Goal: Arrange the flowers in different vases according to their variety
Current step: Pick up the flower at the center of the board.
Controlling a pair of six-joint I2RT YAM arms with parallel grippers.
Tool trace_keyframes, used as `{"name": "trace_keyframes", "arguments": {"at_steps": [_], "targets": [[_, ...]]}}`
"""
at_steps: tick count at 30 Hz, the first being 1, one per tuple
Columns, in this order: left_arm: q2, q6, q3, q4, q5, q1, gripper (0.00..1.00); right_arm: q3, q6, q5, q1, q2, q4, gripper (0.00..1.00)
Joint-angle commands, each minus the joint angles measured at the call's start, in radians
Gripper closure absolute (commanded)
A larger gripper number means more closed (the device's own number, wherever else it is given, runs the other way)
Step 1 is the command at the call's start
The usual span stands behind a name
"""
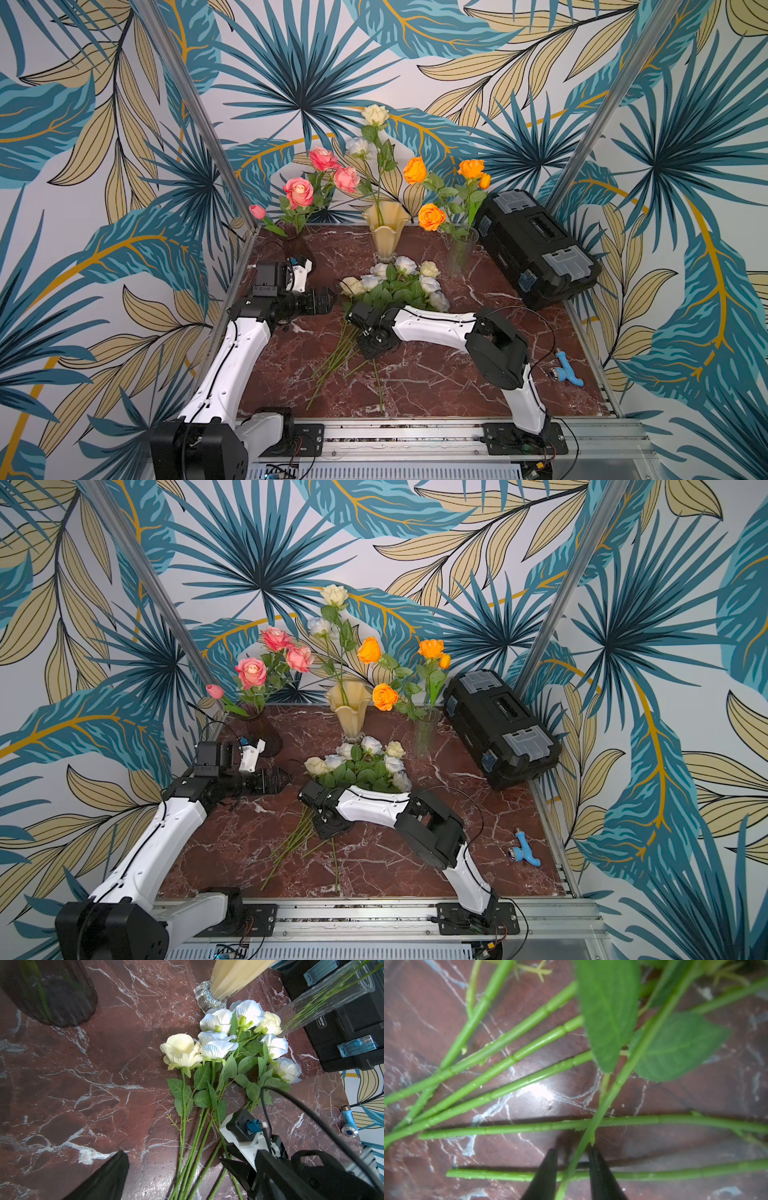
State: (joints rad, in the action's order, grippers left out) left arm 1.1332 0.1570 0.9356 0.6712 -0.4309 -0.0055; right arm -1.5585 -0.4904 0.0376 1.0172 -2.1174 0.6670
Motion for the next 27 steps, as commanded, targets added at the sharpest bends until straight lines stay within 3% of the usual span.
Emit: {"name": "trace_keyframes", "arguments": {"at_steps": [1,6,14,27], "targets": [[-0.001,-0.02,-0.034,-0.004,-0.011,0.015,0.0,-0.011,0.007,0.012,0.008,-0.033,0.04,0.83],[-0.001,-0.021,-0.036,-0.007,-0.013,0.022,0.0,-0.011,0.003,0.036,0.009,-0.023,0.041,1.0],[0.008,-0.018,-0.037,-0.022,-0.021,0.025,0.0,-0.023,-0.038,0.109,0.012,0.046,0.043,1.0],[0.028,-0.022,-0.035,-0.036,-0.037,0.027,0.0,-0.016,-0.106,0.291,0.011,0.32,0.059,1.0]]}}
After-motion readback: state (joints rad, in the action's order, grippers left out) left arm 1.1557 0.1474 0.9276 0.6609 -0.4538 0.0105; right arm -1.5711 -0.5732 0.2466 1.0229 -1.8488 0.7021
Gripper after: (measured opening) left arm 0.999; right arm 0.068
